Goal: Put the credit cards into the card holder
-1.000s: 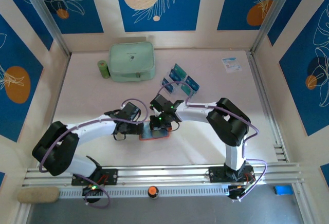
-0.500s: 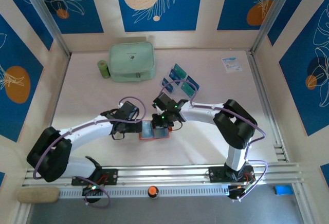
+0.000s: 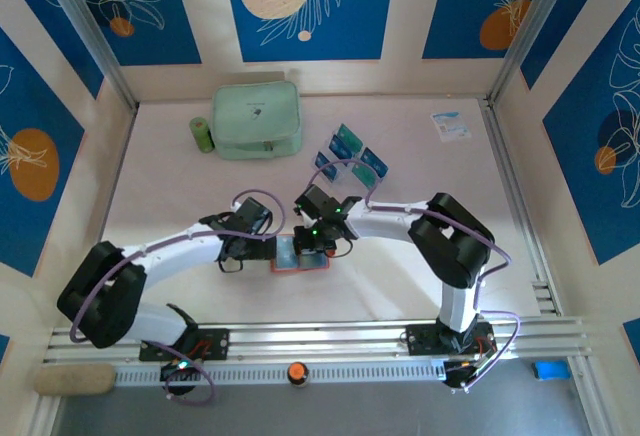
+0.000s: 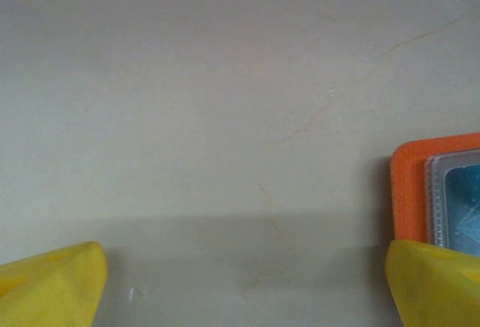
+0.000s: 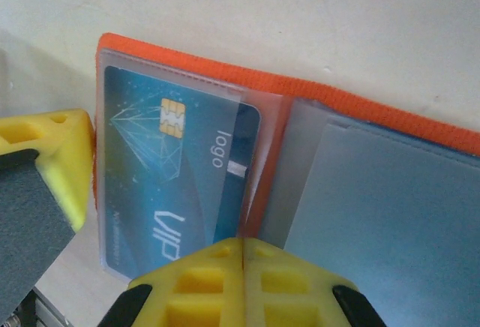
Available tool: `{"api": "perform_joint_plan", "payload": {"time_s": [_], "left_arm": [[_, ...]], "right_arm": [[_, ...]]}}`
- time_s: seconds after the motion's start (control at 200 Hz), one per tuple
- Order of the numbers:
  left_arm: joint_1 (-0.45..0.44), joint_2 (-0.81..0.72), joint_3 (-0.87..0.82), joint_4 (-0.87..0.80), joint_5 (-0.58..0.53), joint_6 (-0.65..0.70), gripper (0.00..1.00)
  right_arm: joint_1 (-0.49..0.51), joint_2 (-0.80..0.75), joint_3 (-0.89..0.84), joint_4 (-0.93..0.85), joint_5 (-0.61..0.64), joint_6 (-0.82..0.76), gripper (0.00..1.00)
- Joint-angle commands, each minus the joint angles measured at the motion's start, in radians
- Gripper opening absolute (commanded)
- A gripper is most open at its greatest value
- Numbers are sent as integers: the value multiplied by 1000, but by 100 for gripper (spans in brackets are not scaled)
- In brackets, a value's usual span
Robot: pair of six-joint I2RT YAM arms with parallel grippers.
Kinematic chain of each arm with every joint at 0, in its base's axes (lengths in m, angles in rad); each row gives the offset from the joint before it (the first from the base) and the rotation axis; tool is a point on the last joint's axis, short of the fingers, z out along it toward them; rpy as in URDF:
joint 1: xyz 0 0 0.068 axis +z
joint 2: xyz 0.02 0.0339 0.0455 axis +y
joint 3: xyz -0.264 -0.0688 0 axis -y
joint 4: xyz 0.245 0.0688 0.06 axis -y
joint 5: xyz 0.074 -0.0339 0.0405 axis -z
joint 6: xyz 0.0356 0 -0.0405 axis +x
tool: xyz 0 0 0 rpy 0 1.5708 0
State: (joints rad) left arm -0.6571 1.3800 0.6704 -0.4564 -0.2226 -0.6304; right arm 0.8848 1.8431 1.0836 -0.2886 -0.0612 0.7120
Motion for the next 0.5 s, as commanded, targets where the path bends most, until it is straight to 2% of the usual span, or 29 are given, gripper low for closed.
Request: {"api": "perform_joint_plan", "payload": {"time_s": [0.0, 0.495], "left_arm": [[-4, 14, -9, 4, -13, -11, 95], [-5, 13, -9, 10, -10, -6, 95]], "right_arm": [[10, 20, 30, 2, -30, 9, 0], [13, 38, 40, -5, -52, 5, 0]]}}
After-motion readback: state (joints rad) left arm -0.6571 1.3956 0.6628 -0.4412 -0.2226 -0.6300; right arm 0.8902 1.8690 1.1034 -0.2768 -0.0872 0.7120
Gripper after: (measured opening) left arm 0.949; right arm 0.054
